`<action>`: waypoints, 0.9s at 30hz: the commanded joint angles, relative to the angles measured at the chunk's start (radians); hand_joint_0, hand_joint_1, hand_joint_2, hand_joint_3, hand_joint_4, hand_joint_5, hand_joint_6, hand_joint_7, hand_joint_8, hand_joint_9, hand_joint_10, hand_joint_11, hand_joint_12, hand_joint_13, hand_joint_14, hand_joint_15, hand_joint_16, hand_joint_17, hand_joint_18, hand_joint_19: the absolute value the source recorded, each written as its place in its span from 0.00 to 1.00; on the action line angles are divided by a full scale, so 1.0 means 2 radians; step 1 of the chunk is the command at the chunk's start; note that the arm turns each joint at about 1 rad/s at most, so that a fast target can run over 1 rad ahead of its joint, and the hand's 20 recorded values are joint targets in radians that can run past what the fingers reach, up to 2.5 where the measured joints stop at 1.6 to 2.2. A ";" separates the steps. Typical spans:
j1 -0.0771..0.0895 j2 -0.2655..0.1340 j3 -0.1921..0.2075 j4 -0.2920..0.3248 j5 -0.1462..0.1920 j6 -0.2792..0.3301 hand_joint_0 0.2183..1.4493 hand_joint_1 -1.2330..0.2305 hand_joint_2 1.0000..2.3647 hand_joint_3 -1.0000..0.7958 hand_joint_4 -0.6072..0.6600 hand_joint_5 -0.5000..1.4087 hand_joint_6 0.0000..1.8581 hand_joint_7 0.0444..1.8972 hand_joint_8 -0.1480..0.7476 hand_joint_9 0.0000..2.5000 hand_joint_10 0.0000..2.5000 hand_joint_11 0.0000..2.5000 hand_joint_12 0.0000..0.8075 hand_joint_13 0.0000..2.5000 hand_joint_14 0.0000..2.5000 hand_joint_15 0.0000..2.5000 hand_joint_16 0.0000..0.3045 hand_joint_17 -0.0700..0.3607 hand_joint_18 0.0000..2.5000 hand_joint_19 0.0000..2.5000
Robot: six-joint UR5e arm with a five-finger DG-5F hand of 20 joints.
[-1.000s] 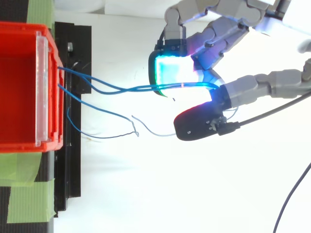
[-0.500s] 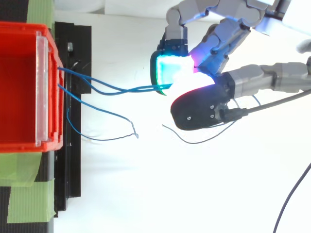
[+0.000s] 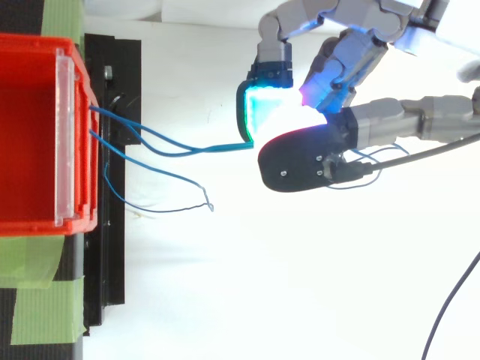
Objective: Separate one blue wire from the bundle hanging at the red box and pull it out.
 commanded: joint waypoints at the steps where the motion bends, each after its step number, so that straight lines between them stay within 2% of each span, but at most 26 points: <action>1: 0.000 0.000 0.000 0.000 0.000 0.000 0.33 0.38 0.01 0.37 0.65 0.16 0.45 0.66 0.56 0.47 0.00 0.68 0.45 0.53 0.04 0.67 0.19 0.47 0.30 0.34; 10: 0.000 0.000 0.001 0.000 0.000 0.000 0.33 0.37 0.01 0.38 0.65 0.16 0.45 0.66 0.55 0.47 0.00 0.68 0.46 0.53 0.04 0.67 0.19 0.47 0.30 0.33; 18: 0.000 0.000 0.000 0.000 0.000 0.000 0.32 0.36 0.01 0.33 0.66 0.15 0.45 0.65 0.56 0.44 0.00 0.67 0.46 0.52 0.05 0.67 0.19 0.47 0.30 0.34; 27: 0.000 0.000 0.000 0.000 0.000 0.005 0.32 0.36 0.01 0.34 0.66 0.15 0.45 0.65 0.56 0.41 0.00 0.66 0.46 0.51 0.05 0.66 0.19 0.47 0.29 0.33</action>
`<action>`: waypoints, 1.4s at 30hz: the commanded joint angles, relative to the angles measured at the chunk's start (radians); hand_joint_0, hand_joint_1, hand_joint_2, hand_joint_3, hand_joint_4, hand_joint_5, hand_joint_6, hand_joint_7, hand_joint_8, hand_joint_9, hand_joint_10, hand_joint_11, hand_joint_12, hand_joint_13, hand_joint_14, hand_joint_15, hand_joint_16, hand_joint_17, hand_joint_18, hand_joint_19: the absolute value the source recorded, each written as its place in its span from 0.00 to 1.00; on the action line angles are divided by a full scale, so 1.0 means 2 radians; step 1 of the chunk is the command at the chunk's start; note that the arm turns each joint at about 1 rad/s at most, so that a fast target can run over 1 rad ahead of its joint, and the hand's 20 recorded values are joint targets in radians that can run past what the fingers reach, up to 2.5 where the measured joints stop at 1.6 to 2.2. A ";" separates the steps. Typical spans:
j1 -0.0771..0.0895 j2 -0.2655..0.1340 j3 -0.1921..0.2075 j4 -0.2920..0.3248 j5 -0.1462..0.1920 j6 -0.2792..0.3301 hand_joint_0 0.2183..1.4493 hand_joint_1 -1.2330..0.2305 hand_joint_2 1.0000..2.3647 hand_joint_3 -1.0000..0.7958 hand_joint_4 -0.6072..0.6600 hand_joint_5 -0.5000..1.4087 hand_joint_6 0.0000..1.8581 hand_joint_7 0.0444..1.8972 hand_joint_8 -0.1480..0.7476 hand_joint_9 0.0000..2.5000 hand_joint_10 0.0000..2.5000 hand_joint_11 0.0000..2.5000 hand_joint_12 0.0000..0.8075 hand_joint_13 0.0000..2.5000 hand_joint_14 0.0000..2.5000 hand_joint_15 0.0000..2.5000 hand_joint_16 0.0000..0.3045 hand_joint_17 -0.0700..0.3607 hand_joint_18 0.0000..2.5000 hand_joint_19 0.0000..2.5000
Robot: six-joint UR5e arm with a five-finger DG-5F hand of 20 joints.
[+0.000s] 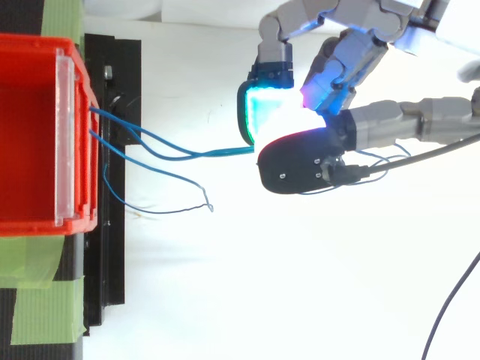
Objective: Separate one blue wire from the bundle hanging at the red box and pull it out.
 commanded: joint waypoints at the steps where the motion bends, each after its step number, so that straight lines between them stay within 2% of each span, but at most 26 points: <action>1: 0.000 0.000 0.000 0.000 0.000 0.009 0.32 0.36 0.01 0.35 0.66 0.15 0.45 0.65 0.56 0.41 0.00 0.66 0.46 0.51 0.05 0.66 0.19 0.47 0.29 0.33; 6: 0.000 0.000 0.000 -0.002 0.000 0.029 0.32 0.37 0.01 0.35 0.65 0.15 0.45 0.65 0.56 0.40 0.00 0.66 0.45 0.51 0.05 0.66 0.19 0.47 0.29 0.33; 11: 0.002 0.000 0.000 -0.006 0.000 0.064 0.32 0.37 0.01 0.35 0.66 0.15 0.45 0.65 0.56 0.40 0.00 0.66 0.45 0.51 0.05 0.66 0.19 0.47 0.28 0.33; 18: 0.005 0.000 0.000 -0.020 0.000 0.101 0.28 0.38 0.00 0.29 0.67 0.15 0.44 0.65 0.57 0.39 0.00 0.66 0.47 0.50 0.07 0.65 0.20 0.48 0.28 0.34; 23: 0.005 0.000 0.000 -0.021 0.000 0.104 0.26 0.36 0.00 0.28 0.67 0.14 0.44 0.65 0.57 0.38 0.00 0.66 0.48 0.49 0.07 0.65 0.20 0.49 0.28 0.34; 29: 0.005 0.000 0.000 -0.021 0.000 0.110 0.28 0.32 0.00 0.28 0.67 0.14 0.44 0.64 0.57 0.38 0.00 0.66 0.47 0.49 0.06 0.66 0.20 0.48 0.28 0.34; 37: 0.005 0.000 0.000 -0.021 0.000 0.114 0.33 0.33 0.01 0.36 0.66 0.15 0.45 0.65 0.56 0.40 0.00 0.66 0.45 0.50 0.05 0.66 0.19 0.47 0.28 0.34; 42: 0.005 0.000 0.000 -0.021 0.000 0.130 0.34 0.33 0.01 0.39 0.65 0.15 0.45 0.66 0.56 0.40 0.00 0.67 0.46 0.50 0.05 0.66 0.19 0.47 0.28 0.34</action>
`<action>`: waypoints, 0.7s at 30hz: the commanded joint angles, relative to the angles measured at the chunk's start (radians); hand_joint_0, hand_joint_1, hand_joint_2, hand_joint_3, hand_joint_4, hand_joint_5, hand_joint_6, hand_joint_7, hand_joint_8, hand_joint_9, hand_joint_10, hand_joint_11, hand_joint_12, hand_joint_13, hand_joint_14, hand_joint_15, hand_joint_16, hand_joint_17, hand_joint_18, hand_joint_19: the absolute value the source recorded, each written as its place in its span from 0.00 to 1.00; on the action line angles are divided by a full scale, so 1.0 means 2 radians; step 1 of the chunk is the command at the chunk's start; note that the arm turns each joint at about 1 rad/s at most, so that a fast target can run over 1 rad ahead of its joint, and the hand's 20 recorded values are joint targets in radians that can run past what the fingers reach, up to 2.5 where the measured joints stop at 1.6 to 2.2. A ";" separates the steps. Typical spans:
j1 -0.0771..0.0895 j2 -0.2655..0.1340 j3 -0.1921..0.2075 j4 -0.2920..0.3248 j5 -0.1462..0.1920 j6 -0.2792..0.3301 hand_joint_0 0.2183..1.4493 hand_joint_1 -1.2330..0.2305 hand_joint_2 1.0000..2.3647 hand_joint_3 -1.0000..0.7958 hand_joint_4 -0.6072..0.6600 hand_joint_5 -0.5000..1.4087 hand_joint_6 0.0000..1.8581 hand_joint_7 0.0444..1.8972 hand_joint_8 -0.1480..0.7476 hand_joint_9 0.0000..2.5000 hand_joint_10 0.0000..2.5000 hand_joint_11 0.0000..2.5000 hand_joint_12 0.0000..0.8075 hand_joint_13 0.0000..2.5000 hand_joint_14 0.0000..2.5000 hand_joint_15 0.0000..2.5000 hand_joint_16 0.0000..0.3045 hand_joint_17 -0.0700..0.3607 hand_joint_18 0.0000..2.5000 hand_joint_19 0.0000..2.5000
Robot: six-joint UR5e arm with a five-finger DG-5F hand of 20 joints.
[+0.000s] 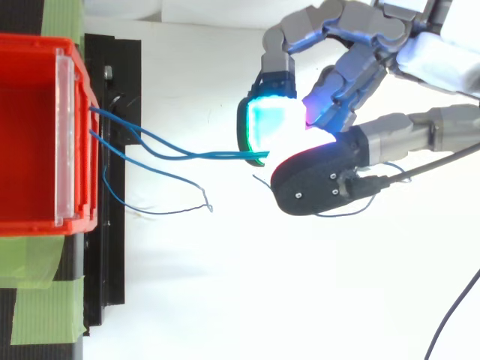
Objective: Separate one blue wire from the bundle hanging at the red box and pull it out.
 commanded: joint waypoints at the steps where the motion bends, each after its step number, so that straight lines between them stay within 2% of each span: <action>1: 0.000 0.000 0.000 0.000 0.000 0.009 0.34 0.33 0.01 0.39 0.64 0.15 0.45 0.66 0.56 0.40 0.00 0.67 0.46 0.50 0.05 0.66 0.19 0.47 0.28 0.34; 11: 0.001 0.000 0.000 -0.001 0.000 0.022 0.34 0.33 0.01 0.40 0.63 0.15 0.46 0.65 0.56 0.40 0.00 0.66 0.46 0.51 0.05 0.66 0.19 0.47 0.28 0.33; 13: 0.001 0.000 0.000 -0.001 0.000 0.022 0.34 0.33 0.01 0.40 0.64 0.15 0.46 0.65 0.56 0.40 0.00 0.66 0.42 0.53 0.15 0.61 0.19 0.47 0.29 0.33; 14: 0.001 0.000 0.000 -0.001 0.000 0.022 0.34 0.33 0.01 0.40 0.64 0.15 0.46 0.65 0.57 0.40 0.00 0.66 0.42 0.54 0.27 0.55 0.19 0.47 0.29 0.33; 15: 0.001 0.000 0.001 -0.001 0.000 0.022 0.35 0.33 0.01 0.39 0.64 0.15 0.46 0.65 0.56 0.41 0.00 0.66 0.42 0.53 0.33 0.52 0.19 0.47 0.30 0.33; 21: 0.001 0.000 0.000 -0.001 0.000 0.022 0.35 0.33 0.01 0.39 0.64 0.15 0.46 0.64 0.56 0.41 0.00 0.66 0.43 0.52 0.37 0.52 0.19 0.47 0.30 0.33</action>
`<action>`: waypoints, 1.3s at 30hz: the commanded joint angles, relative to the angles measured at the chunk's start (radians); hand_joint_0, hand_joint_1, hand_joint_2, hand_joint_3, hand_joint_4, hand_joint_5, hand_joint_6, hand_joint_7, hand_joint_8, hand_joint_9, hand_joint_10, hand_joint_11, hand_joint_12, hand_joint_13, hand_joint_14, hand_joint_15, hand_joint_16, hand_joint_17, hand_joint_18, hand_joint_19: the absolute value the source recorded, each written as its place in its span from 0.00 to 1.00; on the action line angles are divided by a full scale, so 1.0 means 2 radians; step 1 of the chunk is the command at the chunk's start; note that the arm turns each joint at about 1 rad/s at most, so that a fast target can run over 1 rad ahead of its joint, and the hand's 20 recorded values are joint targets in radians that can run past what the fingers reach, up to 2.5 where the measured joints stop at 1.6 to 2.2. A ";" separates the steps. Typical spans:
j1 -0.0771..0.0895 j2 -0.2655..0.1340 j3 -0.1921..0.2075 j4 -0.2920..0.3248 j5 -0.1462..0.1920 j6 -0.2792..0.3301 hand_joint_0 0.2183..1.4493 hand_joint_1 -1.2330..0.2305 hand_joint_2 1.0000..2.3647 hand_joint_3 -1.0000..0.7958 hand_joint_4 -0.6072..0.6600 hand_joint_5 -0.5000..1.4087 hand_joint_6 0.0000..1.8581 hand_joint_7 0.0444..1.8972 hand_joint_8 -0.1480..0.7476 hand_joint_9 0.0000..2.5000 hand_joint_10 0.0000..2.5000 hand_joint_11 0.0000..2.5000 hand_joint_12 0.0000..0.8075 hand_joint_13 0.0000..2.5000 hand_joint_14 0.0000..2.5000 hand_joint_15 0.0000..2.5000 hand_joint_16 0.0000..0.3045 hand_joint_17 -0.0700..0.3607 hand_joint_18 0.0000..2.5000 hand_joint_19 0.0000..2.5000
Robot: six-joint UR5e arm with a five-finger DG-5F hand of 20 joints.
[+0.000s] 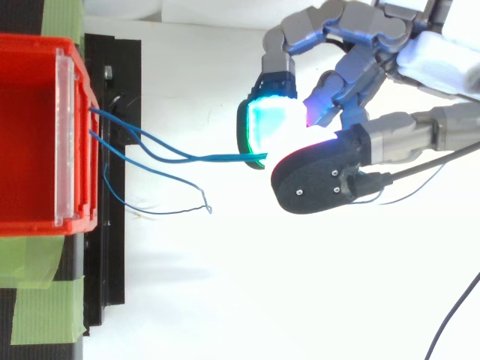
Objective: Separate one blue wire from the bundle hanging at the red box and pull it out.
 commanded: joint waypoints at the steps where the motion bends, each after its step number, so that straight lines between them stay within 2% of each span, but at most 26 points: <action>1: 0.000 0.000 0.000 0.000 0.000 0.000 0.35 0.33 0.01 0.39 0.64 0.15 0.46 0.63 0.55 0.41 0.00 0.66 0.43 0.51 0.36 0.52 0.19 0.47 0.30 0.33; 12: 0.000 0.000 0.001 0.000 0.000 0.001 0.35 0.30 0.01 0.39 0.64 0.15 0.46 0.63 0.56 0.40 0.00 0.66 0.43 0.50 0.32 0.53 0.19 0.47 0.29 0.33; 16: 0.000 0.000 0.001 -0.001 0.000 0.000 0.36 0.31 0.01 0.38 0.64 0.15 0.46 0.63 0.56 0.40 0.00 0.66 0.43 0.51 0.34 0.53 0.19 0.46 0.29 0.34; 25: 0.000 0.000 0.000 -0.002 0.000 0.000 0.35 0.32 0.01 0.39 0.65 0.15 0.46 0.63 0.54 0.46 0.00 0.73 0.42 0.52 0.43 0.50 0.19 0.46 0.30 0.34; 33: 0.000 0.000 0.000 -0.002 0.000 0.001 0.35 0.32 0.01 0.38 0.65 0.15 0.46 0.63 0.54 0.46 0.00 0.73 0.42 0.51 0.62 0.42 0.19 0.46 0.32 0.37; 39: 0.000 0.000 0.001 -0.002 0.000 0.000 0.36 0.32 0.01 0.38 0.64 0.15 0.46 0.63 0.54 0.46 0.00 0.73 0.42 0.50 0.66 0.43 0.18 0.46 0.34 0.39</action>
